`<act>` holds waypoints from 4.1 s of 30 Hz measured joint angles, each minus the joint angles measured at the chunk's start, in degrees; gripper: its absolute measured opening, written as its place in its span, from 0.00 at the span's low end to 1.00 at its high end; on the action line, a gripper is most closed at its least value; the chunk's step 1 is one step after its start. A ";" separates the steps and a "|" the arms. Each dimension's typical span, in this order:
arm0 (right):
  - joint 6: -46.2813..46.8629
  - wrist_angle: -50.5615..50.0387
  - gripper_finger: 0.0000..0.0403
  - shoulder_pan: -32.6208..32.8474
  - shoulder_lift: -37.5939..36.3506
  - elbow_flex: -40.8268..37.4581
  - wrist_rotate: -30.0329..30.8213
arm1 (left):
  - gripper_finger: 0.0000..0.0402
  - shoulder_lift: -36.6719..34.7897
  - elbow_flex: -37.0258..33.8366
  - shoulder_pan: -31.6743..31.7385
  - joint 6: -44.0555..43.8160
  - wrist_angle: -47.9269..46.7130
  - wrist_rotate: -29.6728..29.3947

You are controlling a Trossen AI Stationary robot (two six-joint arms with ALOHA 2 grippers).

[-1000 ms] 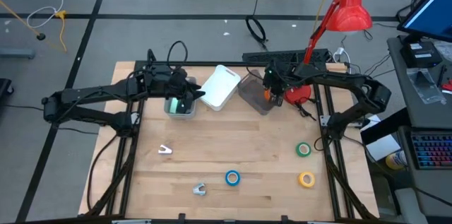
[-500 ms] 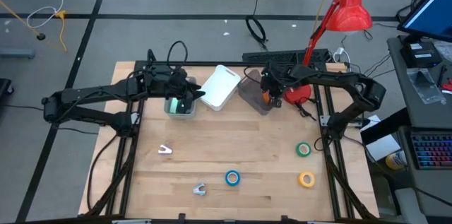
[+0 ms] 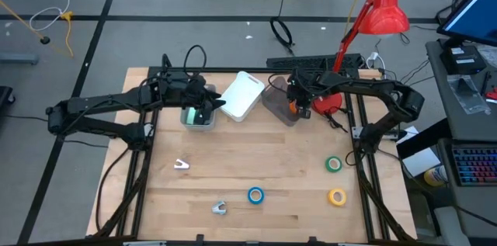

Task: Pick and place Stapler, Stapler remover, tape
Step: Put the orange tape into the black bin, then put the green tape into the black bin

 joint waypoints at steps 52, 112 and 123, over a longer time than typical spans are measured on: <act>18.11 -30.22 0.44 33.36 -30.29 -11.80 -17.41 | 0.53 -0.27 0.04 -13.84 7.72 3.03 -5.11; 48.69 -13.22 0.42 41.62 -22.82 -29.20 -19.30 | 0.53 -32.79 -21.29 -16.90 3.06 4.73 -11.07; 52.83 -12.02 0.13 41.61 -22.84 -29.20 -19.34 | 0.53 -32.79 -21.29 -16.87 2.36 4.43 -11.08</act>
